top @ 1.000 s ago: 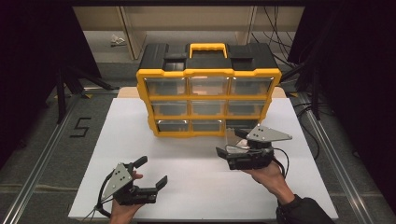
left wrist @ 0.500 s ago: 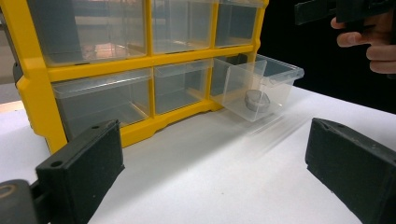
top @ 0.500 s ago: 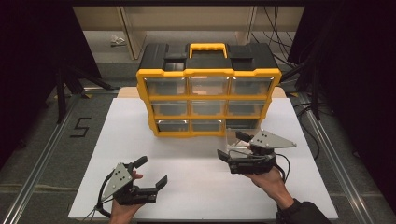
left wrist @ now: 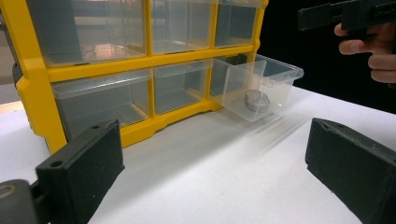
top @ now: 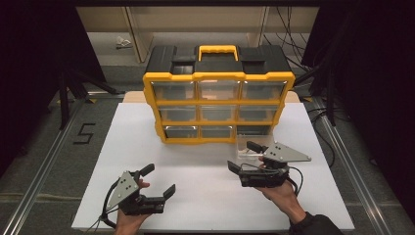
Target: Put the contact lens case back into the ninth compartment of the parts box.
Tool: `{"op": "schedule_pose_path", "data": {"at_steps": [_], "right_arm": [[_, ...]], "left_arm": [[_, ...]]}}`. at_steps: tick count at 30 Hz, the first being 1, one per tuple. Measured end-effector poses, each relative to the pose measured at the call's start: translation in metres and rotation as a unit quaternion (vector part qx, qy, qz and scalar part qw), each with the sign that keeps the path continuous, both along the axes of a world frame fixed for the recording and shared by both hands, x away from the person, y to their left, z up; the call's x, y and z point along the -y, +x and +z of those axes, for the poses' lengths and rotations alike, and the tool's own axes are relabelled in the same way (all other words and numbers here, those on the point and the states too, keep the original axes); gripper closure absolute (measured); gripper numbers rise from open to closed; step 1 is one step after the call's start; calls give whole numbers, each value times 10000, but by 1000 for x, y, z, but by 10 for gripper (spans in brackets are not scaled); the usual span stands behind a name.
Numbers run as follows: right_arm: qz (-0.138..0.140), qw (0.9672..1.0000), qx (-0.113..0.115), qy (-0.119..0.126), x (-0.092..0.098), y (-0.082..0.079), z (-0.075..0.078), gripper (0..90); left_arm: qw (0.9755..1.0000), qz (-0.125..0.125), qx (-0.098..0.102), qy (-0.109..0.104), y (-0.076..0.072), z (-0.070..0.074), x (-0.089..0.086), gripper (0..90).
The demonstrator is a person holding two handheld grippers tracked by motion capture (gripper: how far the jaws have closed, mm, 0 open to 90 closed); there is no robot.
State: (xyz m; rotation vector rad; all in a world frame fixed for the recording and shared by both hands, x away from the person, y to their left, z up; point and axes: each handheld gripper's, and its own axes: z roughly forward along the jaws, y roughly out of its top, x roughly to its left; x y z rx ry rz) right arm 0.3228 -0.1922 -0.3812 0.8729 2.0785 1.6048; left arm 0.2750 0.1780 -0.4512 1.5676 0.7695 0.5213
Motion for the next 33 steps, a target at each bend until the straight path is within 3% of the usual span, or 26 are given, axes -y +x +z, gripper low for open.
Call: {"op": "schedule_pose_path", "data": {"at_steps": [15,27,33], "right_arm": [[-76,9999,90,72,12,-13,-20,120],[-247,9996,-58,98,27,-19,-34,120],[-283,9995,-17,108,31,-24,-38,120]], "left_arm": [[10000,-15,-14,29,0,0,0,37],[10000,-33,-40,43,1,-1,1,37],[10000,-53,-48,66,1,-1,1,37]]}}
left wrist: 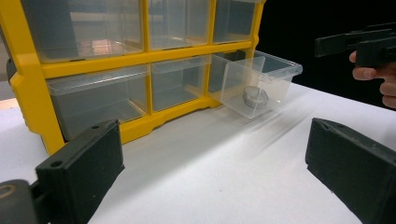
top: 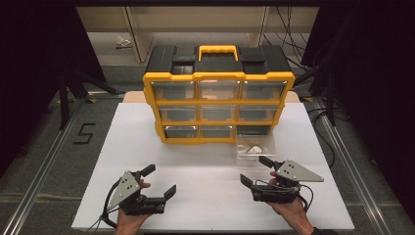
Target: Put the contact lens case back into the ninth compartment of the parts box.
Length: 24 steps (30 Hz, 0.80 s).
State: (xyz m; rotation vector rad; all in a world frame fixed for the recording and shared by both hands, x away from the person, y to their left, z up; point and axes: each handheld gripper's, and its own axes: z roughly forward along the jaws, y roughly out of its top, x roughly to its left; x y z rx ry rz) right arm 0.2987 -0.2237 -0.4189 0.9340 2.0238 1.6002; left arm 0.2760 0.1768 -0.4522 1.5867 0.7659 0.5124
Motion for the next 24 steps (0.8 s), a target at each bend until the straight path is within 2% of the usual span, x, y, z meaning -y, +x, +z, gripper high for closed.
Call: {"op": "schedule_pose_path", "data": {"at_steps": [14,24], "right_arm": [[-48,9999,92,26,6,-7,-6,109],[-73,9999,67,33,8,-10,-8,107]], "left_arm": [[10000,-24,-8,7,0,0,0,37],[10000,-28,-2,18,0,0,0,37]]}}
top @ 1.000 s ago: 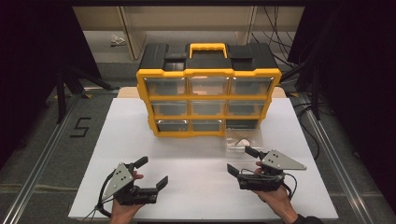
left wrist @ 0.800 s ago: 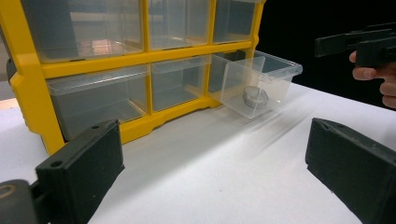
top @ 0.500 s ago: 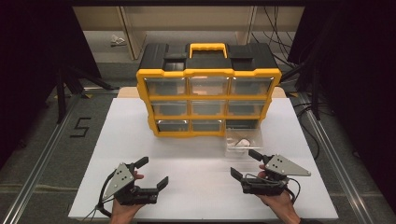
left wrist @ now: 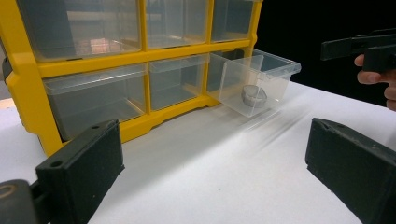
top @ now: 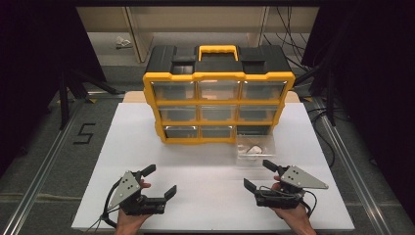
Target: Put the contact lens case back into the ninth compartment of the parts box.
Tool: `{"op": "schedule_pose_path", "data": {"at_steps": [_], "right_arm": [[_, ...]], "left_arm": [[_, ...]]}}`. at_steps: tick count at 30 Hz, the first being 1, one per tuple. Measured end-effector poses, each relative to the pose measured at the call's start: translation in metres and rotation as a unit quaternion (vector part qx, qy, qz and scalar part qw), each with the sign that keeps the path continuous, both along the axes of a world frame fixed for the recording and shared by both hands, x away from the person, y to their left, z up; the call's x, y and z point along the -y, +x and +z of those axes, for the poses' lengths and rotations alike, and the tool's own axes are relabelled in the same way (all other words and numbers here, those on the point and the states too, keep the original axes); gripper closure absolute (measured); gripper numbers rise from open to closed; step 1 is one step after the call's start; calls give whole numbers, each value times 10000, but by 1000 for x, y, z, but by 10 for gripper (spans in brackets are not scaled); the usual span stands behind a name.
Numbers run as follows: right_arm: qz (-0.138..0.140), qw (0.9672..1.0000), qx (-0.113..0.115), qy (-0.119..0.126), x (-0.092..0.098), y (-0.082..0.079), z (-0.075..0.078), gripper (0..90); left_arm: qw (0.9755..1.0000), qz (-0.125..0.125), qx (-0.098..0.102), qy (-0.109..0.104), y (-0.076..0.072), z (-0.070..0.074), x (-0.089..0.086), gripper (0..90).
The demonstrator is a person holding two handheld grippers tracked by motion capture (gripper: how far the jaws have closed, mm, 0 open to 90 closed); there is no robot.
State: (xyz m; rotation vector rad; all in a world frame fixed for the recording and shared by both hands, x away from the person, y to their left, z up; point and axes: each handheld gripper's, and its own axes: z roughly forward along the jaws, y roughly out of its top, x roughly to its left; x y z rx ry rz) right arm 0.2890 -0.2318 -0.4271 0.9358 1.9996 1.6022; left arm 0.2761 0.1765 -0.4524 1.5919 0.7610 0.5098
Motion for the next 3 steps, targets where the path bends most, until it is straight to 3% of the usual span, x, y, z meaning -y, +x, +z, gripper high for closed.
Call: {"op": "schedule_pose_path", "data": {"at_steps": [3], "right_arm": [[20,10000,-1,-10,-1,0,-1,107]], "left_arm": [[10000,-2,-3,1,0,0,0,37]]}}
